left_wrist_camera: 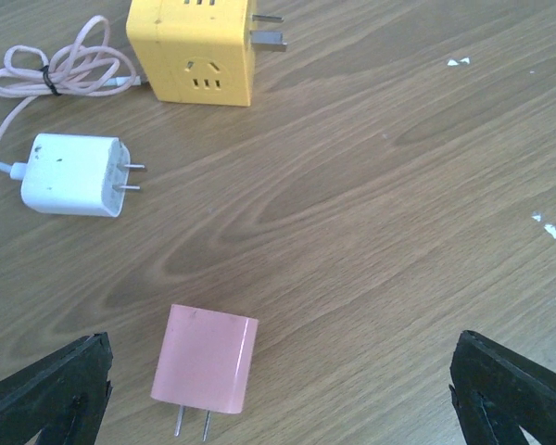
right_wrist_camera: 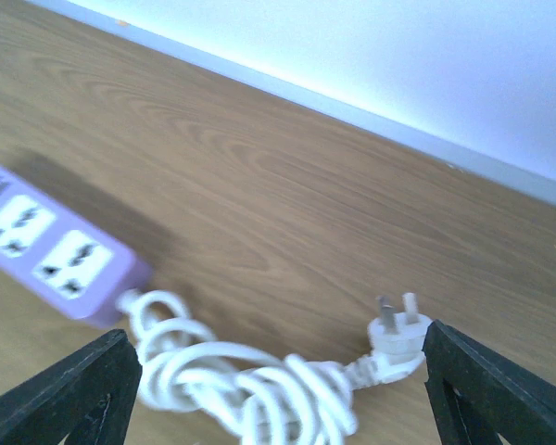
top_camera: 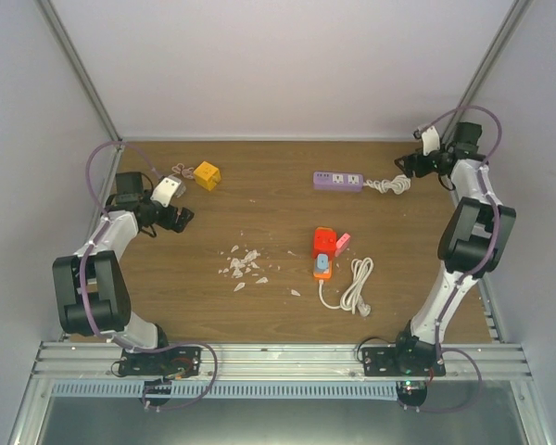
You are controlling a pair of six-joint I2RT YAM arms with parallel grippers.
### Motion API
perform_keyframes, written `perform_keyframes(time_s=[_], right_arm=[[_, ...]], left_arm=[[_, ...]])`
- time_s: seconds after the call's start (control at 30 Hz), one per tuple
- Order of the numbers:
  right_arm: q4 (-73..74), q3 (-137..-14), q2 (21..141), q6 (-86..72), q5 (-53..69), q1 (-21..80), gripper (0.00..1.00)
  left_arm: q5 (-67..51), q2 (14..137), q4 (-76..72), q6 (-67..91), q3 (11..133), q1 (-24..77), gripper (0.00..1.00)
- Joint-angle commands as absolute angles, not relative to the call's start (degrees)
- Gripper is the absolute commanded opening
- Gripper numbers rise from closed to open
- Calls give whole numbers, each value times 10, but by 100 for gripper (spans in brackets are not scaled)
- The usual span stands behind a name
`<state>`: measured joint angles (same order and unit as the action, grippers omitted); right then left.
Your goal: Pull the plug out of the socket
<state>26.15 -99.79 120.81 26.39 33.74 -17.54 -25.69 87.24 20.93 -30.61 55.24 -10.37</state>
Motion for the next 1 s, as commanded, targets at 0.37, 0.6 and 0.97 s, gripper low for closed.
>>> perform_keyframes(time_s=[0.37, 0.6, 0.97], right_arm=[[481, -727, 1012, 512, 439, -106, 50], [489, -622, 981, 553, 410, -45, 40], [442, -633, 1017, 510, 406, 49, 39]], left_arm=[[-287, 851, 204, -310, 548, -78, 99], [-286, 852, 198, -310, 543, -76, 99], [-290, 847, 198, -307, 538, -76, 99]])
